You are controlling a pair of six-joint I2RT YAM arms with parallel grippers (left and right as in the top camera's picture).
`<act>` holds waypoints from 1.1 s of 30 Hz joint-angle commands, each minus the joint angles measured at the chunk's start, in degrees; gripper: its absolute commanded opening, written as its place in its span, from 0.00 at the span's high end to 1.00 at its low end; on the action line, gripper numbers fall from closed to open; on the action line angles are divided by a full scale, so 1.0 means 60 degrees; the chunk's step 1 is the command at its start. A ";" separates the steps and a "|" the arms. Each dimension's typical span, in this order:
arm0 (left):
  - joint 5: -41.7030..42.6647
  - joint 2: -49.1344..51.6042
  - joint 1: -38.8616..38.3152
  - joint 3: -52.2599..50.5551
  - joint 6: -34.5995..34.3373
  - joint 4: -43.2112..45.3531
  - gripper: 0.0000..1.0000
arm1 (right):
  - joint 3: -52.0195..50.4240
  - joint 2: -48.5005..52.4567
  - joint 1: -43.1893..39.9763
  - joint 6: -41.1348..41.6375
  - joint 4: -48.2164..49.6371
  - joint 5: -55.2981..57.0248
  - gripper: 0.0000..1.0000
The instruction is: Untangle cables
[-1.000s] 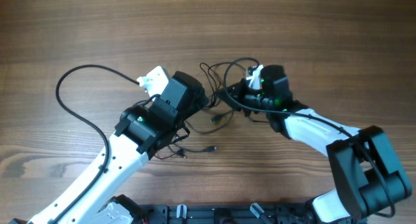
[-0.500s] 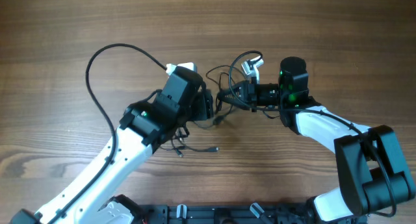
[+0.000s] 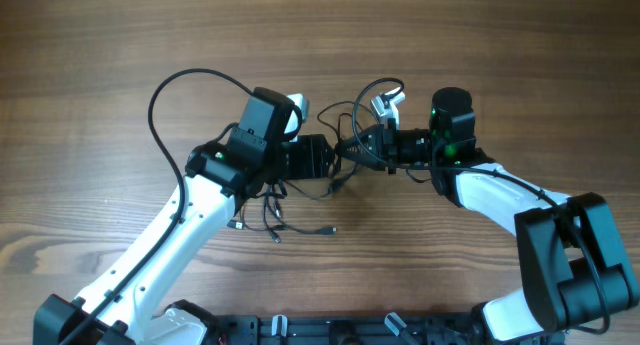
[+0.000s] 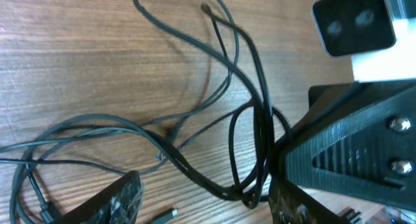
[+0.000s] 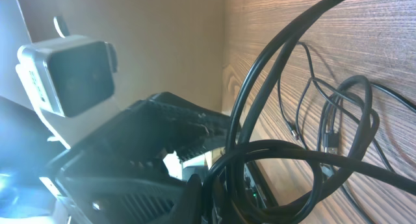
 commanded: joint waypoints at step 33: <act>-0.1341 -0.0291 0.2889 -0.0601 -0.0499 -0.1577 0.96 | 0.0044 -0.0084 -0.3632 0.2120 0.4612 -0.2095 0.96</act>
